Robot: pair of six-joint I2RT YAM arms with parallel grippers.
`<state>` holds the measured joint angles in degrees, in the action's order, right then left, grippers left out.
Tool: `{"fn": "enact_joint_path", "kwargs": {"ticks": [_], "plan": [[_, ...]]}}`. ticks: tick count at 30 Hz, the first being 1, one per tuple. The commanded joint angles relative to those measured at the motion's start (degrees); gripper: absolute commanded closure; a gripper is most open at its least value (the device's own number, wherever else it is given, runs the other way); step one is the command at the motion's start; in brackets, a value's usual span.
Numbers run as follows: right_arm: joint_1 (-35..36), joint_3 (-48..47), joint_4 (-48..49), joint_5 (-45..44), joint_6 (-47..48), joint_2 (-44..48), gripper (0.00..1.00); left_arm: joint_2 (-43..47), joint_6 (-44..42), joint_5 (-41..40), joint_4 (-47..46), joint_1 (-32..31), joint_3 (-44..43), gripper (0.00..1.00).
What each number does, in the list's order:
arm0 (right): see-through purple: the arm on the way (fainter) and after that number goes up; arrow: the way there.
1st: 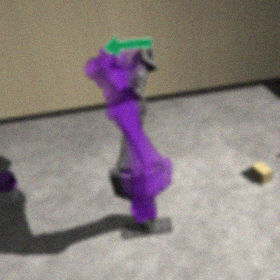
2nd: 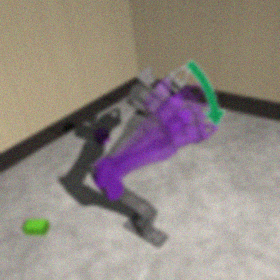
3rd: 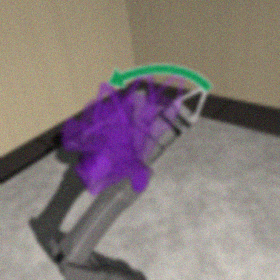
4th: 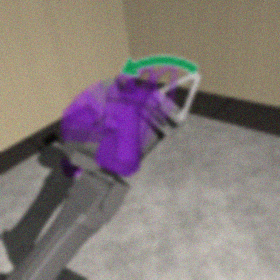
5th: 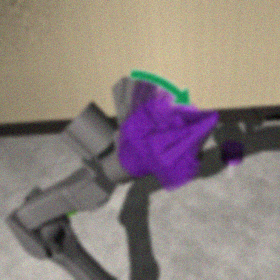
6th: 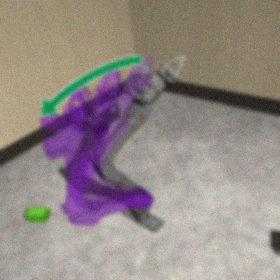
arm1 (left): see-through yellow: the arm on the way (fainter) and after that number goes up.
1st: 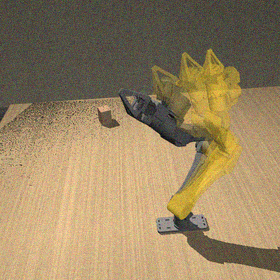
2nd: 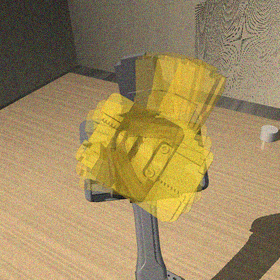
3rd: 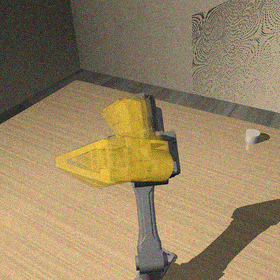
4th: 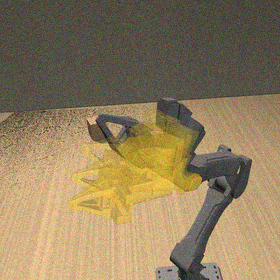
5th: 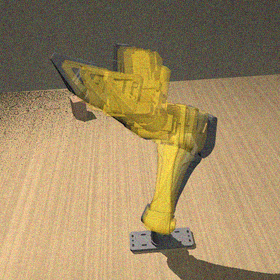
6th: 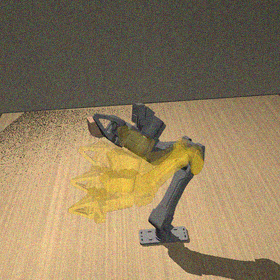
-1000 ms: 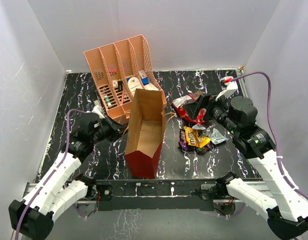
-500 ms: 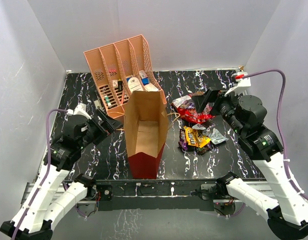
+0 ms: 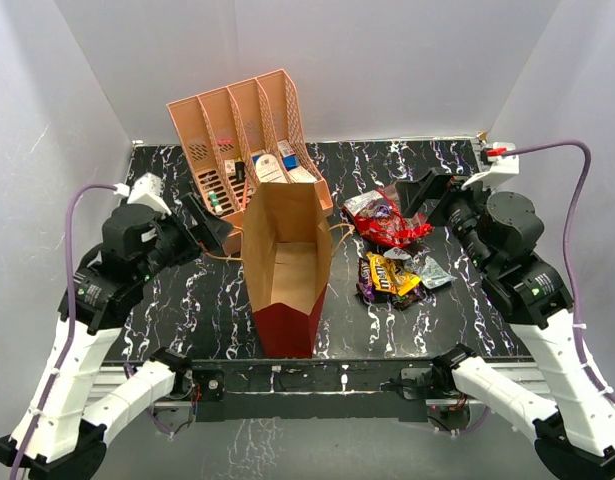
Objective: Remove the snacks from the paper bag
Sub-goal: Reset both arms
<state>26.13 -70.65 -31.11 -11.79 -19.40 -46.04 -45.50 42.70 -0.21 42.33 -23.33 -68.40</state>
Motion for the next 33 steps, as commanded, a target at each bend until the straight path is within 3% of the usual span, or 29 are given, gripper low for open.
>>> {"fn": "enact_joint_path", "kwargs": {"ticks": [1,5,10,19,26,33], "plan": [[-0.2,-3.8,2.6,-4.7,-1.9,3.0,0.02,-2.2,-8.0,-13.1,8.6,0.3,-11.4,0.02],[-0.2,-6.1,3.5,-6.2,1.9,6.7,0.02,-7.1,-15.4,-24.5,13.9,0.3,-26.4,0.02],[-0.2,-8.5,6.9,-7.4,5.2,9.4,0.02,-8.9,-22.4,-20.9,6.9,0.3,-39.2,0.02],[-0.3,-14.2,5.6,-12.7,2.6,5.9,0.02,-2.5,-24.2,-11.6,-10.1,0.3,-30.9,0.02],[-0.2,-15.4,2.2,-18.3,-1.0,4.6,0.02,-3.7,-24.7,-11.8,-10.4,0.3,-28.3,0.02],[-0.2,-15.8,1.8,-16.5,-1.6,3.5,0.02,-2.8,-24.1,-11.4,-11.2,0.3,-25.6,0.02]]}}
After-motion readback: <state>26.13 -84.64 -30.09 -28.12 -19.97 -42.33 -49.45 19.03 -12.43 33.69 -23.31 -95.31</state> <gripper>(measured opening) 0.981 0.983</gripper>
